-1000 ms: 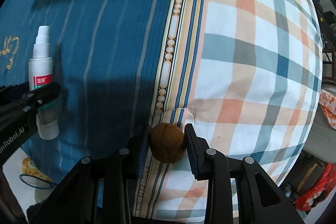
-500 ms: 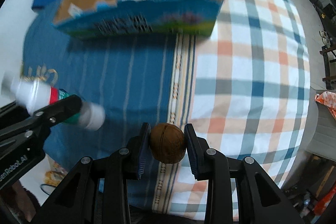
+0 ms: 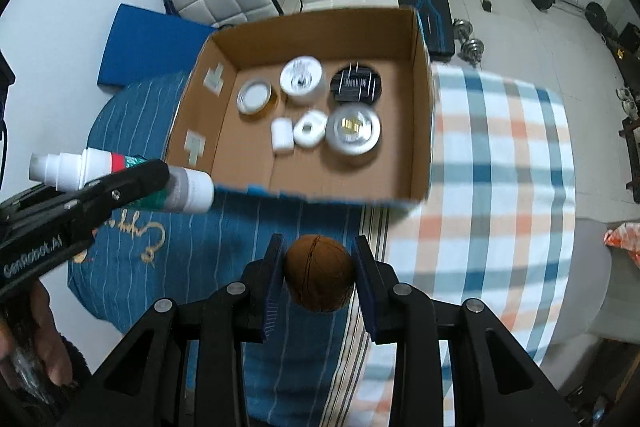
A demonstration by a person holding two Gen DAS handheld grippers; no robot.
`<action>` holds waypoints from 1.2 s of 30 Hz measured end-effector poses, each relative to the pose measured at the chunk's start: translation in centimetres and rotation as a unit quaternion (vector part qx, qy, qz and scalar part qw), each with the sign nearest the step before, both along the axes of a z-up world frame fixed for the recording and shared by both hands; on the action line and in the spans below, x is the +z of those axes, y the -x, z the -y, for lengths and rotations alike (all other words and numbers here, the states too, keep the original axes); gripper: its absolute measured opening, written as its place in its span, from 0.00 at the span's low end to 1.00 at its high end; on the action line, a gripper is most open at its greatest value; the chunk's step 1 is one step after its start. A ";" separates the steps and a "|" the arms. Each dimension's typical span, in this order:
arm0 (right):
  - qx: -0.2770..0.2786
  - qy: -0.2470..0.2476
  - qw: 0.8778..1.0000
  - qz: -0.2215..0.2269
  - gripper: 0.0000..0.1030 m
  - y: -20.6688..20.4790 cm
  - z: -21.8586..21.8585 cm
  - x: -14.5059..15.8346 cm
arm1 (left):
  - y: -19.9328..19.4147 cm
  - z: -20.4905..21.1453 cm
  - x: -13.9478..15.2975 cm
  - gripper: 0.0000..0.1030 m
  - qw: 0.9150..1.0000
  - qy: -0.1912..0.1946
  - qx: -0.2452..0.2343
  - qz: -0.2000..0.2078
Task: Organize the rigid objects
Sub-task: 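Carry the spray bottle and brown ball into the box and open both tools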
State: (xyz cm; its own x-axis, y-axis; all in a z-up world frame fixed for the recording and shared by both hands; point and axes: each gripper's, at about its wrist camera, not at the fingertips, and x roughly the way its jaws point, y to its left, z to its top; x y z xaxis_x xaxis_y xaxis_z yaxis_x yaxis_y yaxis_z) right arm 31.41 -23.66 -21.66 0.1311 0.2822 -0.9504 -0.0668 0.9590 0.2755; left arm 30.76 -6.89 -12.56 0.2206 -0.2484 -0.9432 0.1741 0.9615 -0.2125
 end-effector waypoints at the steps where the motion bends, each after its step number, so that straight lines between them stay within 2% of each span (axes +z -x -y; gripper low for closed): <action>1: -0.002 0.001 1.000 0.001 0.34 -0.7 -0.1 0.0 | -0.9 -0.3 -0.2 0.29 1.000 -0.003 0.001 -0.003; 5: -0.005 0.001 1.000 -0.008 0.34 -4.0 -1.3 -1.2 | -4.7 -1.4 -3.0 0.29 0.999 -0.018 0.003 -0.037; 12: -0.004 0.004 0.998 -0.057 0.34 -8.3 -3.6 -7.5 | -9.7 -2.4 -10.2 0.29 0.992 -0.055 -0.004 -0.116; 20: -0.002 0.009 0.993 -0.118 0.34 -11.1 -5.7 -14.4 | -12.3 -2.8 -18.4 0.29 0.977 -0.082 -0.009 -0.196; 23: -0.003 0.005 0.991 -0.136 0.34 -11.4 -6.2 -15.8 | -13.0 -2.7 -20.5 0.29 0.974 -0.082 -0.003 -0.213; 31: 0.018 0.010 0.987 -0.161 0.34 -12.0 -8.4 -18.6 | -14.4 -2.2 -22.2 0.29 0.973 -0.079 0.004 -0.216; 36: 0.029 0.026 0.984 -0.173 0.34 -12.3 -9.6 -20.4 | -13.9 -1.6 -23.9 0.29 0.967 -0.098 -0.013 -0.236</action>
